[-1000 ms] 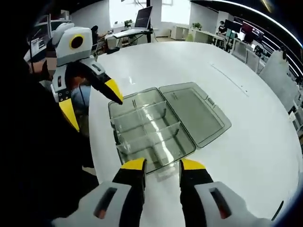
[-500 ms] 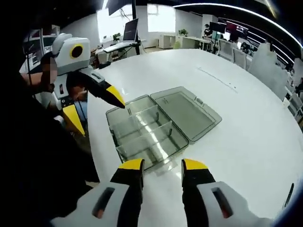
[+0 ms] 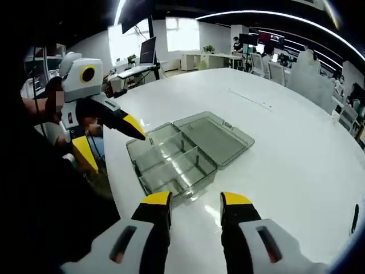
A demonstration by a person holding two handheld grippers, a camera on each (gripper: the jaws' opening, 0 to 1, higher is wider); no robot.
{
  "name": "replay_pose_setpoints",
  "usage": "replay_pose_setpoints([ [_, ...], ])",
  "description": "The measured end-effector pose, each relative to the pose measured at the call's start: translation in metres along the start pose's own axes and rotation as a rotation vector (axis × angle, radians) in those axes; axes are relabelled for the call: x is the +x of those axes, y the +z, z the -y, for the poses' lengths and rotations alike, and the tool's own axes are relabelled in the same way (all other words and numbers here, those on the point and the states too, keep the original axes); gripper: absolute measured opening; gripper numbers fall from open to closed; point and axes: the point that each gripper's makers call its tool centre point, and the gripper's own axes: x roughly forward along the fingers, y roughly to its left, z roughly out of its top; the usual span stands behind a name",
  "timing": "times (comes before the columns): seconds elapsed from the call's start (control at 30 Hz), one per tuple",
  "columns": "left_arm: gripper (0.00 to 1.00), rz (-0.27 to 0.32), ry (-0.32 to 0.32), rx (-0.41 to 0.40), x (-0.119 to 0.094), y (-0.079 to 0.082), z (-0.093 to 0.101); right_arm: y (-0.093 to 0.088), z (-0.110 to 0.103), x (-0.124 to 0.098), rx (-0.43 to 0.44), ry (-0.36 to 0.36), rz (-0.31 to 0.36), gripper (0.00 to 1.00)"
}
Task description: Insert the divider into the dual guide fixture by aligning both edges with the guide slots and pushing it downward to the bottom, including one-sided entry, uneven engagement, binding, and posture correction.
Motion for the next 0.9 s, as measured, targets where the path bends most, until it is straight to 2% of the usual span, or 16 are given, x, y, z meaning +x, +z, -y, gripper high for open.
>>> replay_pose_setpoints([
  [0.27,0.56,0.017,0.026,-0.002,0.0,0.004,0.004,-0.007,0.006,-0.009,0.032,-0.034,0.033,0.32],
  [0.57,0.6,0.015,0.018,0.005,-0.001,0.004,0.01,-0.015,0.008,-0.01,0.09,-0.074,0.05,0.34],
  [0.7,0.63,0.042,0.036,-0.005,-0.005,0.007,0.007,-0.022,0.007,-0.011,0.102,-0.089,0.037,0.35],
  [0.9,0.67,0.052,0.056,-0.005,-0.005,0.007,0.005,-0.033,0.007,-0.013,0.129,-0.106,0.028,0.35],
])
